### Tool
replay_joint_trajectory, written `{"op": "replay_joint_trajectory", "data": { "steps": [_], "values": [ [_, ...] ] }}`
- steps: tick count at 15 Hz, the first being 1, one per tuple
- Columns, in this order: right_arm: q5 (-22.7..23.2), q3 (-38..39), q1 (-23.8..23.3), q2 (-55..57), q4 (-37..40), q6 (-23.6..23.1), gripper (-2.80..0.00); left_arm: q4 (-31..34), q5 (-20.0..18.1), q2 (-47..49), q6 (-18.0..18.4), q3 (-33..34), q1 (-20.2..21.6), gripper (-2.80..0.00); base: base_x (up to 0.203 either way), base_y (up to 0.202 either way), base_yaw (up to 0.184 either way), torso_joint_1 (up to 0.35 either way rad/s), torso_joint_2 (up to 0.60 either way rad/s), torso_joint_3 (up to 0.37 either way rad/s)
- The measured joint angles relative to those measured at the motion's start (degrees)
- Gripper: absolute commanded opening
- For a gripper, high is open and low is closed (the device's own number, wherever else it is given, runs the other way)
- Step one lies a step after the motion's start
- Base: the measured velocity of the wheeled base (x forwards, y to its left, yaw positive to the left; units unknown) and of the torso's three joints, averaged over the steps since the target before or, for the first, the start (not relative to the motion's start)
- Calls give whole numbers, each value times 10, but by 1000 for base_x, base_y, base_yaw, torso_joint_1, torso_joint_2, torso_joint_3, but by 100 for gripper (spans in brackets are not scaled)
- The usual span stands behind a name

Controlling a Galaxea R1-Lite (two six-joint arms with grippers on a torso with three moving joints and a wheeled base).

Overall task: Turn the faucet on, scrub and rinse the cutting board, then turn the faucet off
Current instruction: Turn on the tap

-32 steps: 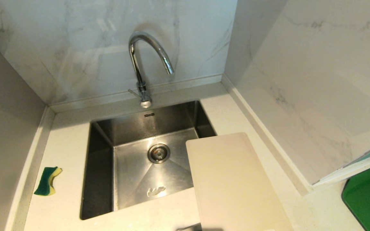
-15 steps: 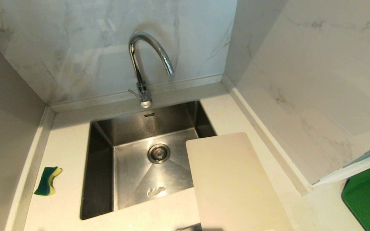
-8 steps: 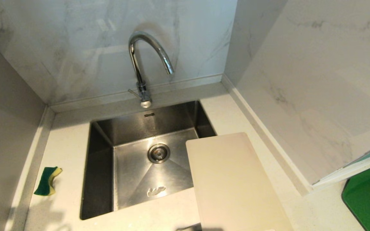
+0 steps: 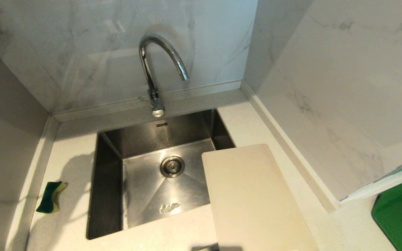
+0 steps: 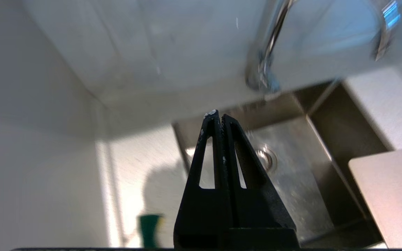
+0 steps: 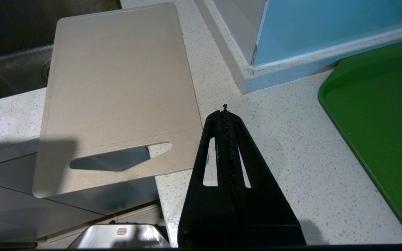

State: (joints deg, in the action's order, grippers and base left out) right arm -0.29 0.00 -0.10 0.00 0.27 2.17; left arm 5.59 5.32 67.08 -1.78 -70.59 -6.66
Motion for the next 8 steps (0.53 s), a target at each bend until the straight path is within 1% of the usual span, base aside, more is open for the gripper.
{"op": "replay_joint_trajectory", "data": {
  "steps": [2,3,5,8],
  "values": [
    [0,0,0,0,0,0,-280,-57,50,37,-7,47,-46,-280,0,0,0,0,0,0],
    [0,0,0,0,0,0,-280,-90,70,56,-8,72,-64,0,0,0,0,0,0,0],
    [0,0,0,0,0,0,-280,-139,84,86,-9,100,-79,0,0,0,0,0,0,0],
    [0,0,0,0,0,0,-280,-159,94,118,-7,110,-89,0,0,0,0,0,0,0]
  ]
}}
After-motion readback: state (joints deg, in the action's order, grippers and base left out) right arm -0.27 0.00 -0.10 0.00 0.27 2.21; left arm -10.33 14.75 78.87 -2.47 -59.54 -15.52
